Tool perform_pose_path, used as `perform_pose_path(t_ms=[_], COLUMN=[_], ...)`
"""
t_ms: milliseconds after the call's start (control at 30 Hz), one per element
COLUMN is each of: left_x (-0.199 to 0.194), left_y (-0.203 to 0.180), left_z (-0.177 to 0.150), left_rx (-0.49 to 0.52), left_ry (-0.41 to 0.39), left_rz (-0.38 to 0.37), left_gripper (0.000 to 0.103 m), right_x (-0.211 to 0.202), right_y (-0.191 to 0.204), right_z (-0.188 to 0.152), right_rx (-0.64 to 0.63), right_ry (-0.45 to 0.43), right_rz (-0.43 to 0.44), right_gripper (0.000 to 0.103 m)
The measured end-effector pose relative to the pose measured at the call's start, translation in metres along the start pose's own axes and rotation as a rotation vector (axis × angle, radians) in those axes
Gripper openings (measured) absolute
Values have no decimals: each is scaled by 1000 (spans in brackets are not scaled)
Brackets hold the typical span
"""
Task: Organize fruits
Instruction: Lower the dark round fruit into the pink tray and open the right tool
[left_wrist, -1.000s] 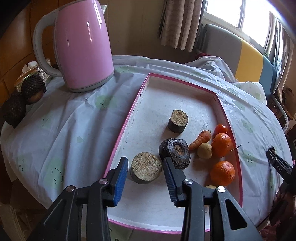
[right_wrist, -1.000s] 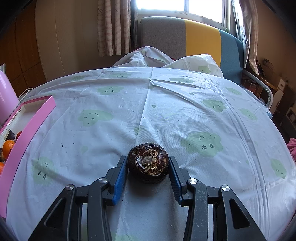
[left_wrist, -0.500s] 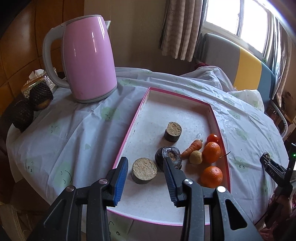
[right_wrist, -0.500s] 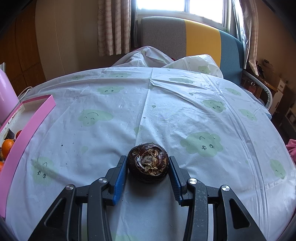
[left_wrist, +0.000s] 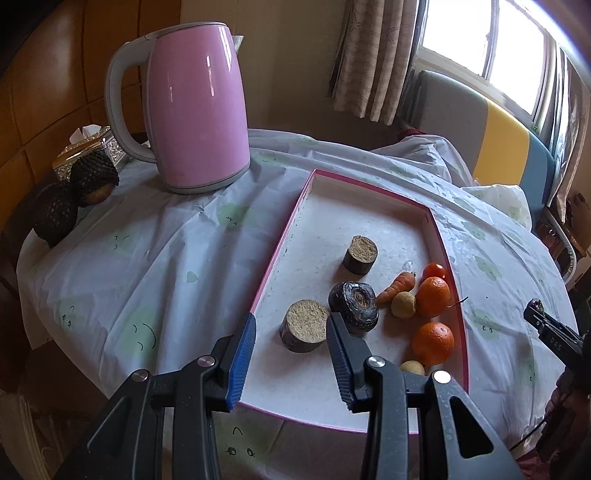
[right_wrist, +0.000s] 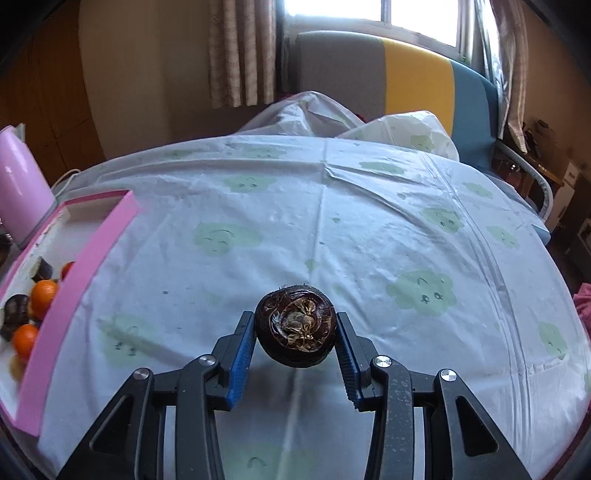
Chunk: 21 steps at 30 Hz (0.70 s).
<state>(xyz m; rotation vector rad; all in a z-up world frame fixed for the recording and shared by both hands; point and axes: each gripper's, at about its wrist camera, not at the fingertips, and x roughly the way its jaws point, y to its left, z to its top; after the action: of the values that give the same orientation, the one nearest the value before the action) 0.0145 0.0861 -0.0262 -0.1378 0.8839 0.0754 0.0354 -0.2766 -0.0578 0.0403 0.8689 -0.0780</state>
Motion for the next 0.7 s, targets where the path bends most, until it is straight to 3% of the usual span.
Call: perform_pose_path(t_ms=[300,467,700], left_x=[-2,-8,-10], left_y=[14,23,34], left_z=[1,2,1], left_rx=[-39,-57,-85], left_ry=[-6,-25,-24], left_rz=[21,38,49], left_gripper=[40,40,40], right_x=[-31,-38,-30], right_y=[115,178,238], right_z=[3,7,-4], right_rx=[-190,-297,-428], right_ry=[25,45,91], right_rz=[329,470,502], right_gripper=[43,43,43])
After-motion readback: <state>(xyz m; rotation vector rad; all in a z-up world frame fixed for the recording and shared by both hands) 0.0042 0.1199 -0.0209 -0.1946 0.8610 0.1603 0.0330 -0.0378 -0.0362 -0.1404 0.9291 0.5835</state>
